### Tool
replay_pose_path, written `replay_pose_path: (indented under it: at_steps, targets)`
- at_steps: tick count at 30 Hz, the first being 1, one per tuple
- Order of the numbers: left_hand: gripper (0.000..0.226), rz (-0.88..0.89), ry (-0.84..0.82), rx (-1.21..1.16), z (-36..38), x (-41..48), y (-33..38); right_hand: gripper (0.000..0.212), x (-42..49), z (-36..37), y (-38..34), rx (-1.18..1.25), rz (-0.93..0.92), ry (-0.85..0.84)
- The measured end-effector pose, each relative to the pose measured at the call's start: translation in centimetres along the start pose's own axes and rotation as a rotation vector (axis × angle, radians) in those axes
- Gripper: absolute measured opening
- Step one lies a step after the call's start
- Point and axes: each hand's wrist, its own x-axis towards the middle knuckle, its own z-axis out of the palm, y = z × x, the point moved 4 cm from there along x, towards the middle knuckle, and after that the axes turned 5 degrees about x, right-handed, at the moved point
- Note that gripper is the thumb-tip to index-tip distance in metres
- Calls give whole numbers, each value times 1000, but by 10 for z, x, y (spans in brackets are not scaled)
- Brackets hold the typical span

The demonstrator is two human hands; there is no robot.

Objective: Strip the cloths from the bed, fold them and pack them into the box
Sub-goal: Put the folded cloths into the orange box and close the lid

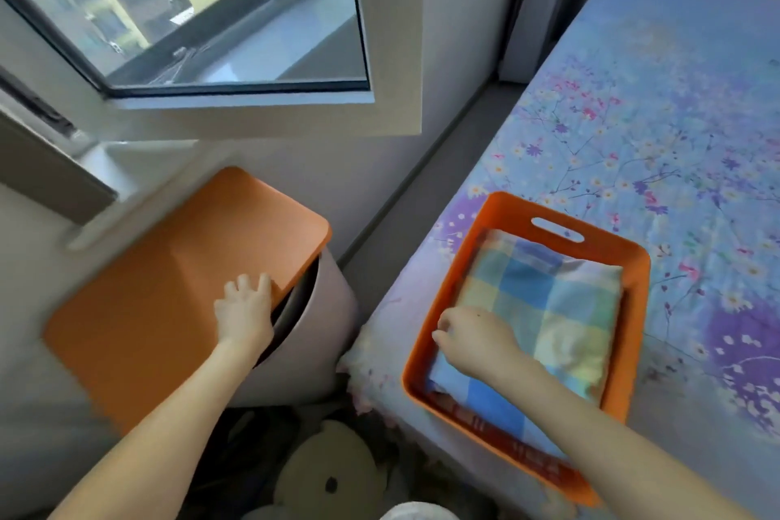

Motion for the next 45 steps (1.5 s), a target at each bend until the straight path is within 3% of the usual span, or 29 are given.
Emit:
replay_pose_path:
  at_steps: [2,4,7,9,11,15,18,21,24,26,29,32,34,36,38,41,43,45]
  targets:
    - [56,53,-16,-2,5,0,-7,27,2,9,-9,-32,-3,-17]
    - [51,136,9,27,2,1,-12,27,3,12,-21,-48,-35,-18]
    - [33,298,208,73,-28,-3,-20,27,0,5,-48,86,-104,-19]
    - [31,367,469,69,-58,-6,-31,23,-6,0,-78,466,-104,-109]
    - [22,351,631,78,-90,-8,-48,35,-4,-3,-117,967,-48,-319]
    - [34,259,675,139,-138,-4,-92,70,22,-25,-195,1585,-2,-582]
    - [39,318,721,264,-161,-16,-118,79,30,-52,-248,1774,-12,-625]
    - [31,415,758,363,-180,-34,-123,68,34,-62,-279,1797,63,-523]
    - [25,563,762,319,-179,-46,-116,31,30,-57,-282,1780,175,-388]
    - [8,642,760,175,-179,-59,-108,14,24,-52,-269,1857,238,-332]
    - [46,622,600,-149,-187,-69,-99,5,10,-53,-233,1949,227,-279]
    - [71,408,343,-453,-189,-60,-104,11,-7,-67,-176,1933,157,-265]
    - [61,242,243,-371,-185,-50,-98,14,-24,-89,-124,1885,86,-265]
    - [65,164,86,-331,-178,-48,-70,18,-49,-118,-66,1830,-16,-275]
    - [64,134,-56,-529,-173,-51,-33,17,-68,-143,-15,1723,-95,-230]
    - [38,155,-249,-987,-171,-67,39,16,-88,-171,57,1570,-132,-95]
    - [33,134,-299,-1185,-164,-72,74,13,-88,-176,93,1510,-79,37]
    - [39,87,-330,-1339,-157,-74,115,25,-90,-169,134,1431,42,240]
